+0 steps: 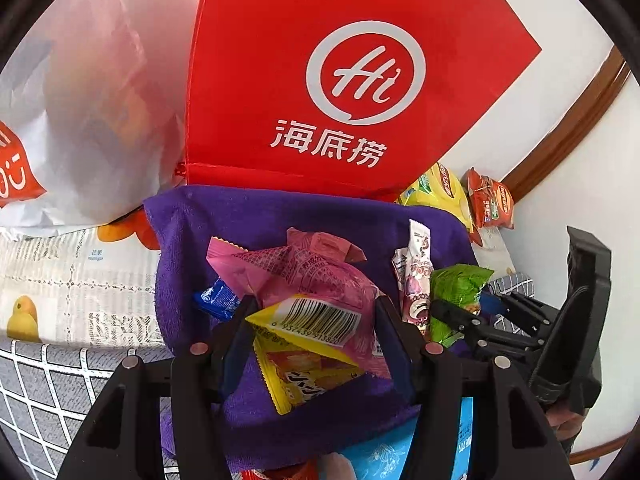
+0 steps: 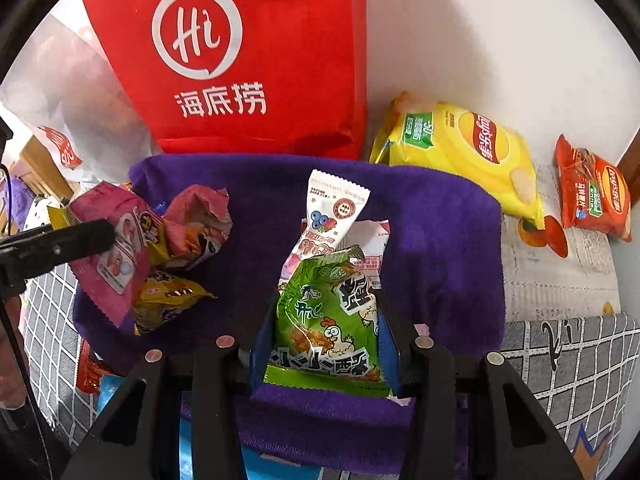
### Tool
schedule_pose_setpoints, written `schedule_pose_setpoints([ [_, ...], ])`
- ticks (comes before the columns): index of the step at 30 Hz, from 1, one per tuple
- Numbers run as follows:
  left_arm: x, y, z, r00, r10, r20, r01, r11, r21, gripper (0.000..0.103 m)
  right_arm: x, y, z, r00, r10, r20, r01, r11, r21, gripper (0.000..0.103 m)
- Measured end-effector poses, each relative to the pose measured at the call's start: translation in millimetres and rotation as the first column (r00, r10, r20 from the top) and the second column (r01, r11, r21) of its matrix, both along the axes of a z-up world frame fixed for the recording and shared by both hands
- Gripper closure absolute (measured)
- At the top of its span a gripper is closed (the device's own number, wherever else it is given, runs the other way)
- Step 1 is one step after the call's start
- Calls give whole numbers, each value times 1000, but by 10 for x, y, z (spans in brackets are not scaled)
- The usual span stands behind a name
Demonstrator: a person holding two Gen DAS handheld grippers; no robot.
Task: Organize snacks
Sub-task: 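Lower both bags onto the purple towel and open both grippers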
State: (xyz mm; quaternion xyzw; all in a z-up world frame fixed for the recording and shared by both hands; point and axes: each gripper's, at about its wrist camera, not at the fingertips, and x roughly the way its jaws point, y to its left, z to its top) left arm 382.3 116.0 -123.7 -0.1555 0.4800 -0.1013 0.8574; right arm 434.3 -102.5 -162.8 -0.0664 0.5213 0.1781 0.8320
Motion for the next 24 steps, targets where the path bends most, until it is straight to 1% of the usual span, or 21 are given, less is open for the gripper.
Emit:
schedule_pose_setpoints([
  [5, 8, -4, -13, 1000, 5, -1, -5, 1000, -7, 47, 37, 5, -74, 1000, -16, 3, 17, 1000, -25, 57],
  [10, 8, 14, -16, 1000, 10, -9, -10, 1000, -20, 46, 24, 14, -66, 1000, -10, 13, 10, 999, -31, 56],
  [13, 8, 24, -11, 1000, 8, -12, -8, 1000, -19, 46, 14, 28, -71, 1000, -4, 15, 4, 999, -36, 47],
  [16, 13, 9, -5, 1000, 1, -17, -1, 1000, -8, 42, 19, 29, -81, 1000, -2, 22, 4, 999, -52, 44],
  [18, 11, -14, 3, 1000, -8, -20, 8, 1000, -2, 35, 15, 31, -70, 1000, -1, 23, 3, 998, -59, 42],
  [19, 11, -28, 10, 1000, -15, -18, 15, 1000, -2, 33, 7, 28, -46, 1000, -1, 31, 3, 998, -61, 40],
  [20, 6, -41, 22, 1000, -19, -14, 19, 1000, 1, 30, -2, 27, -27, 999, -3, 36, 5, 998, -63, 35],
  [22, -2, -59, 51, 1000, -19, -8, 19, 1000, 13, 28, -18, 18, 35, 999, -12, 52, 15, 998, -63, 31],
  [24, -15, -59, 86, 1000, -15, -3, 16, 1000, 23, 26, -33, 1, 96, 997, -18, 72, 22, 999, -50, 30],
])
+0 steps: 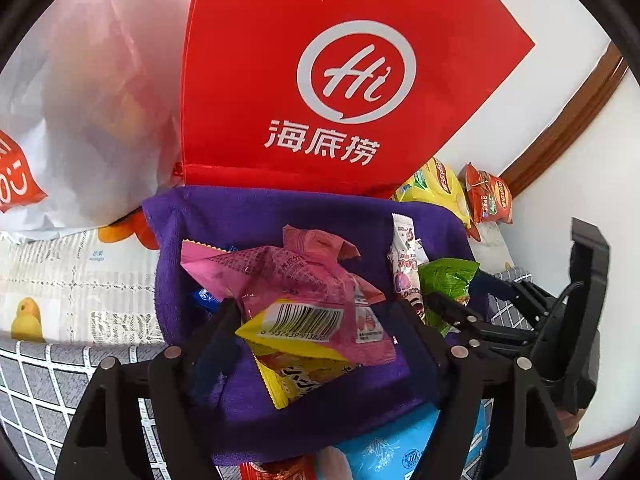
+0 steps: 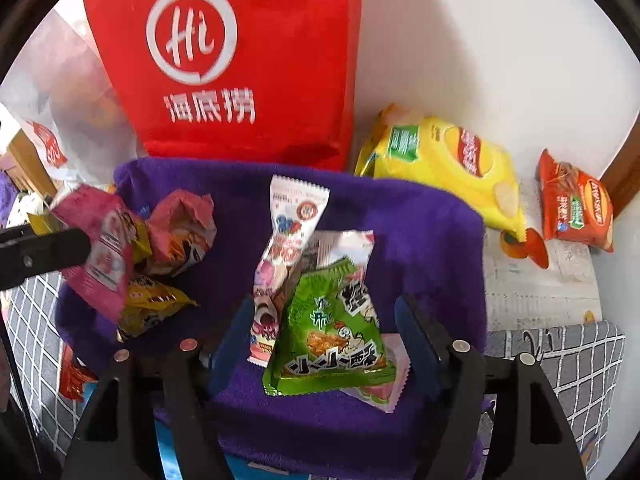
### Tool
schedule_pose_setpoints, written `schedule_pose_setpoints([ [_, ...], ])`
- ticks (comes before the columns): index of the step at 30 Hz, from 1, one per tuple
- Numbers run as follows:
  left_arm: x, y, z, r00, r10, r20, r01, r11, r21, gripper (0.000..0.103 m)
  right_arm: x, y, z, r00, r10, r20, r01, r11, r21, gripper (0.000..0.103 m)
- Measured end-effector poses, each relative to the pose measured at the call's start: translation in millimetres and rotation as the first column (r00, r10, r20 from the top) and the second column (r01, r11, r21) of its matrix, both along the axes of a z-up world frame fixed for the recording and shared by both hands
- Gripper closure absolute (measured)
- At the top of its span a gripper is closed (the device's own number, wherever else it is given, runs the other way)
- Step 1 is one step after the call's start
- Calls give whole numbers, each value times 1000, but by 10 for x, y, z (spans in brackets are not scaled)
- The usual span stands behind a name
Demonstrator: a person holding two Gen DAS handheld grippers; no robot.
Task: Organize snacks
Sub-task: 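Lower both bags onto the purple towel and open both grippers, then lift both grippers away from the towel back toward the loose snacks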
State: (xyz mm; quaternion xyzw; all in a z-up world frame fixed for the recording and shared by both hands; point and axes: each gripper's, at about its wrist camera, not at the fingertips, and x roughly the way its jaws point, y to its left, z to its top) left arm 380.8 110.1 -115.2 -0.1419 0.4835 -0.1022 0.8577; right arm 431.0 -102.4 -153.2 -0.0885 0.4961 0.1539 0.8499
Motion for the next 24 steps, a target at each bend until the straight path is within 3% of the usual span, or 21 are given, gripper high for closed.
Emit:
schedule_pose_setpoints([
  [6, -78, 68, 149, 999, 42, 31, -43, 999, 12, 20, -50, -67, 206, 998, -22, 50, 21, 1000, 22, 27],
  [13, -185, 24, 327, 998, 27, 62, -28, 999, 20, 20, -145, -154, 394, 996, -75, 57, 70, 994, 84, 27],
  [24, -430, -131, 660, 993, 3, 114, -6, 1000, 27, 20, -564, -287, 813, 990, -101, 97, 93, 992, 85, 26],
])
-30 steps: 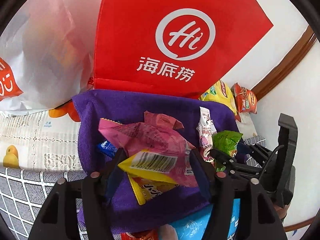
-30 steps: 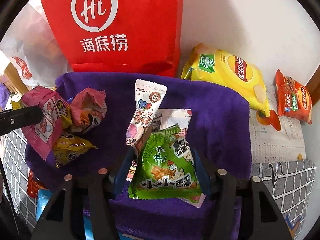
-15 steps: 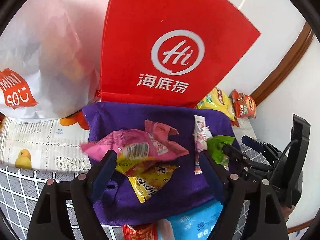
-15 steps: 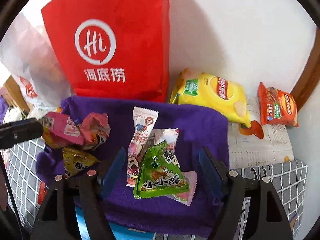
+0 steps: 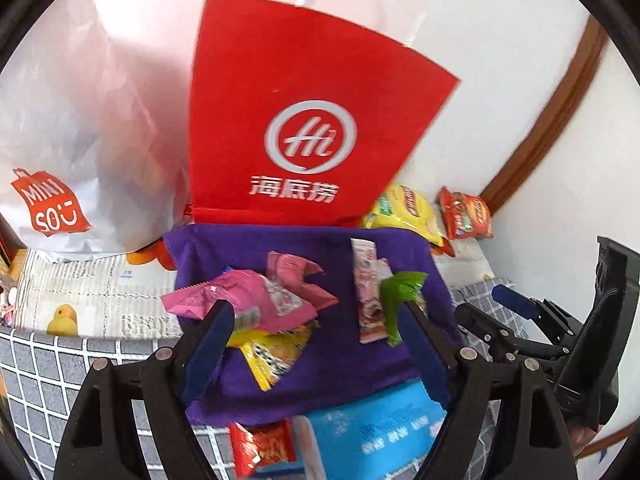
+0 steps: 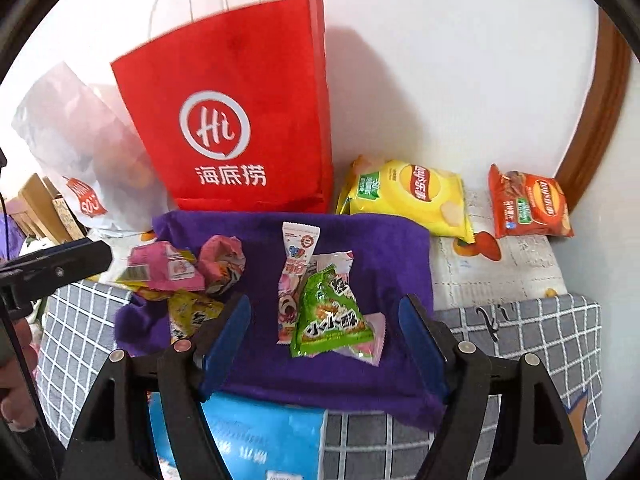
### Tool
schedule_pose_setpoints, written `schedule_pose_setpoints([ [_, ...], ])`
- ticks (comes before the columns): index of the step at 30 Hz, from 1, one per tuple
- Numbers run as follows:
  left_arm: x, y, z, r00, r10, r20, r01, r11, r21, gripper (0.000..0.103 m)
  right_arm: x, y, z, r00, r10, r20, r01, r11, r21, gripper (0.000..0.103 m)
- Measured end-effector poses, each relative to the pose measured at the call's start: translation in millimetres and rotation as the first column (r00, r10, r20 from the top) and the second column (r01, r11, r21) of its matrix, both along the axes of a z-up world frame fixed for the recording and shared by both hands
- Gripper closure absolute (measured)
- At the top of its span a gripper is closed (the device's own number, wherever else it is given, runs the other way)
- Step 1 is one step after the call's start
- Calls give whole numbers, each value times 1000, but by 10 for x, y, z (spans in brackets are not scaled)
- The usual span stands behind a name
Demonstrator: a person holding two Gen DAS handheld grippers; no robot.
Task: Organize snacks
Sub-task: 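Lift both grippers away from the towel back toward the loose snacks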
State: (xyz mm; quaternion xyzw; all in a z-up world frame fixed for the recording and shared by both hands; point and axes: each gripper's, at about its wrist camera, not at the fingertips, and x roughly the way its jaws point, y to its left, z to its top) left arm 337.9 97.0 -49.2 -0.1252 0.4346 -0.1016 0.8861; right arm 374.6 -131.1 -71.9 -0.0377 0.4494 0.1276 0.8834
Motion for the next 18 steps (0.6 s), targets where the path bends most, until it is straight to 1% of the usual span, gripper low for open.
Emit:
schedule_pose_setpoints([
  [4, -160, -114, 154, 999, -19, 46, 18, 1000, 23, 20, -213, -17, 165, 1000, 6, 26, -5, 1000, -28, 24],
  [5, -220, -135, 175, 998, -22, 57, 20, 999, 27, 18, -268, -27, 199, 999, 6, 37, -4, 999, -37, 22],
  [8, -348, -169, 174, 999, -5, 39, 4, 1000, 30, 17, -448, -62, 306, 997, -2, 74, 6, 998, -55, 22],
  [11, -508, -179, 157, 999, -1, 32, 0, 999, 38, 17, -600, -108, 354, 997, -16, 80, 18, 999, -33, 22],
  [16, -815, -166, 148, 998, -27, 54, 25, 999, 29, 17, -840, -197, 357, 995, -22, 93, 22, 1000, 2, 22],
  [18, -940, -154, 138, 998, -19, 60, 17, 999, 34, 17, -935, -222, 340, 996, -27, 89, 27, 1000, 8, 22],
])
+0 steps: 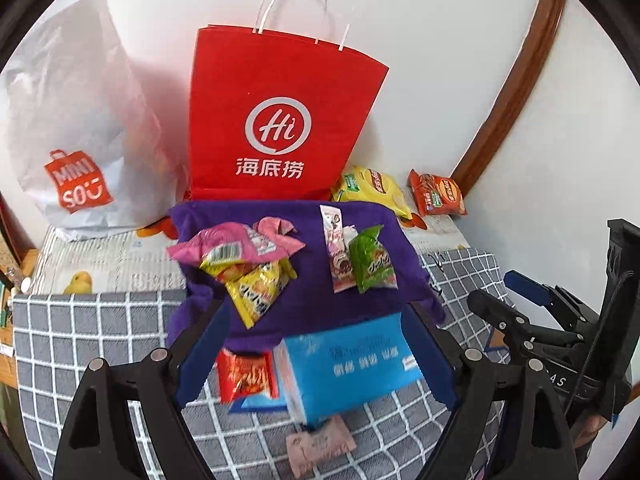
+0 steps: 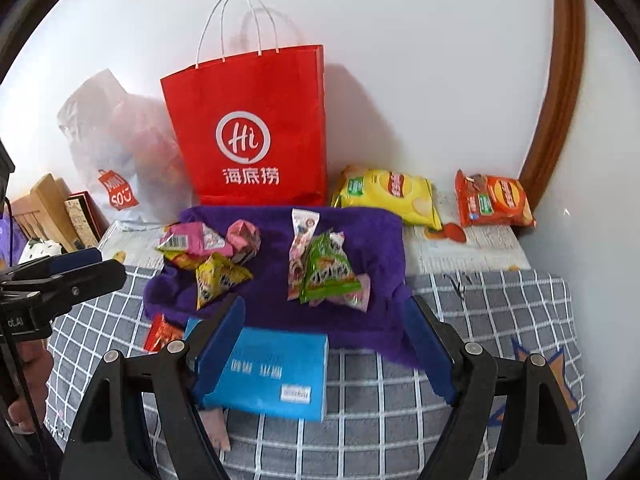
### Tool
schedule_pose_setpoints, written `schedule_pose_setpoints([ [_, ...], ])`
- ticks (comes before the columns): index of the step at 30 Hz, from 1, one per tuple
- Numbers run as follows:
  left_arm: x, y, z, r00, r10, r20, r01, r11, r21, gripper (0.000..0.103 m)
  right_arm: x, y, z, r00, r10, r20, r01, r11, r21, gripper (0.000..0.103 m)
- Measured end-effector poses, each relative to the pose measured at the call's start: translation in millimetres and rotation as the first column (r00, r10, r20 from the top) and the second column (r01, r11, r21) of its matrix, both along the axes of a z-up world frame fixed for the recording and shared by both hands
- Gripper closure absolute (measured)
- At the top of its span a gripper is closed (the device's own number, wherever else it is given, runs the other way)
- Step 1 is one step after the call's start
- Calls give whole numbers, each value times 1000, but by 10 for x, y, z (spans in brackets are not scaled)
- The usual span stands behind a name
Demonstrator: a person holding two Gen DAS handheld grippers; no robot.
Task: Organize snacks
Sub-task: 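Lift both grippers away from the towel back toward the loose snacks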
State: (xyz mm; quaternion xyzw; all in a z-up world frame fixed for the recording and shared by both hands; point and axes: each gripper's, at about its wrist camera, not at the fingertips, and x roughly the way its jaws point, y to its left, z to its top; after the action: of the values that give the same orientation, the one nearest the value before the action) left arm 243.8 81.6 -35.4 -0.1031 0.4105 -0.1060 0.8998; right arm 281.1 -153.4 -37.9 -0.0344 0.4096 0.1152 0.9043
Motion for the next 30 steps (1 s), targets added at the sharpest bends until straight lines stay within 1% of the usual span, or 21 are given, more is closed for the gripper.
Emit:
schedule_pose_setpoints([
  [4, -205, 40, -9, 1000, 22, 10, -22, 1000, -9, 17, -220, -19, -49, 1000, -8, 24, 9, 999, -45, 22],
  [9, -409, 81, -33, 999, 51, 10, -51, 999, -2, 17, -446, -30, -130, 1000, 6, 1, -6, 999, -40, 22],
  [15, -592, 113, -100, 998, 67, -9, -67, 998, 13, 17, -657, -6, -328, 996, 55, -71, -54, 998, 13, 22],
  [18, -673, 134, -133, 997, 74, -13, -74, 997, 9, 17, -753, 15, -400, 996, 56, -71, -54, 998, 35, 22],
  [24, -786, 160, -179, 996, 84, -9, -84, 996, 18, 17, -868, 147, -523, 994, 73, -78, -70, 997, 33, 22],
  [30, -835, 248, -273, 996, 92, -16, -92, 996, 23, 17, -889, 256, -674, 988, 94, -123, -83, 993, 88, 22],
])
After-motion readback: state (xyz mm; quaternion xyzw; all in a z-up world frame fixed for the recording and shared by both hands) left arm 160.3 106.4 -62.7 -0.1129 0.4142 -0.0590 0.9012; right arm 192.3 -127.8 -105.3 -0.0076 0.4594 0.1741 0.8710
